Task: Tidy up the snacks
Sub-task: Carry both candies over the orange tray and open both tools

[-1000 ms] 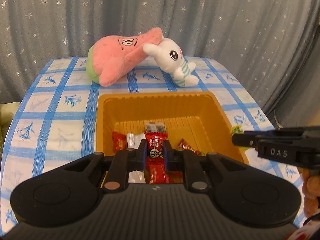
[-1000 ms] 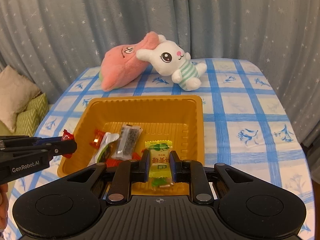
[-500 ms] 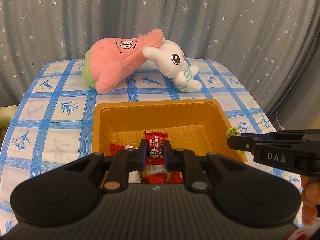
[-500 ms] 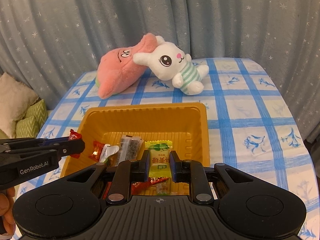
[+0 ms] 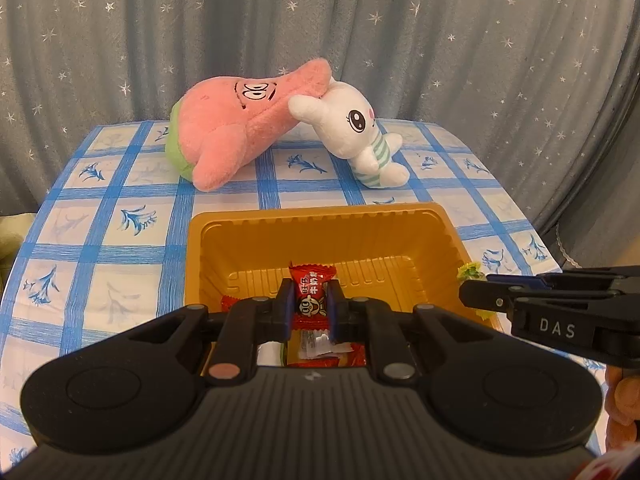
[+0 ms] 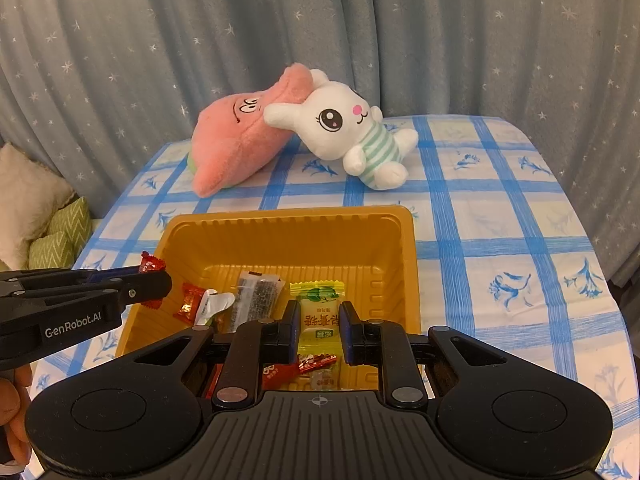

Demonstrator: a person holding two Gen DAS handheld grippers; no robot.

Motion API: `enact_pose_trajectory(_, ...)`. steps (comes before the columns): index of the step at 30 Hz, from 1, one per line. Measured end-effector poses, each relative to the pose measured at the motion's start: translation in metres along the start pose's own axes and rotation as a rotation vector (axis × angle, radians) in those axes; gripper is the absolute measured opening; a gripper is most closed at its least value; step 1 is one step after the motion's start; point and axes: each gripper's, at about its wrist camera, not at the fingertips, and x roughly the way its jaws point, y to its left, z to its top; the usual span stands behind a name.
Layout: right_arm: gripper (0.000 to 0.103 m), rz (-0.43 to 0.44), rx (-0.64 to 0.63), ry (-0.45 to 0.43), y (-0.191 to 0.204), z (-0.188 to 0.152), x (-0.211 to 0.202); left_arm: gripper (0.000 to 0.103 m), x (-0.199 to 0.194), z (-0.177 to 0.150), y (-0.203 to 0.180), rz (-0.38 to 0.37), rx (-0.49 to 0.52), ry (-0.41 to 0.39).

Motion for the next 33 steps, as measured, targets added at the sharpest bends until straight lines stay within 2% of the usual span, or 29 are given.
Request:
enact_pose_trajectory(2, 0.021, 0.0, 0.0, 0.0, -0.001, 0.0, 0.001, 0.028, 0.0, 0.0, 0.001, 0.019, -0.008, -0.009)
enact_pose_trajectory(3, 0.021, 0.0, 0.0, 0.0, 0.0, 0.0, 0.0, 0.031, 0.001, 0.001, 0.001, 0.023, -0.008, -0.008)
enact_pose_trajectory(33, 0.021, 0.004, -0.005, -0.014, 0.007, 0.007, 0.002, 0.032, 0.0, -0.013, 0.015, 0.042, 0.015, 0.021)
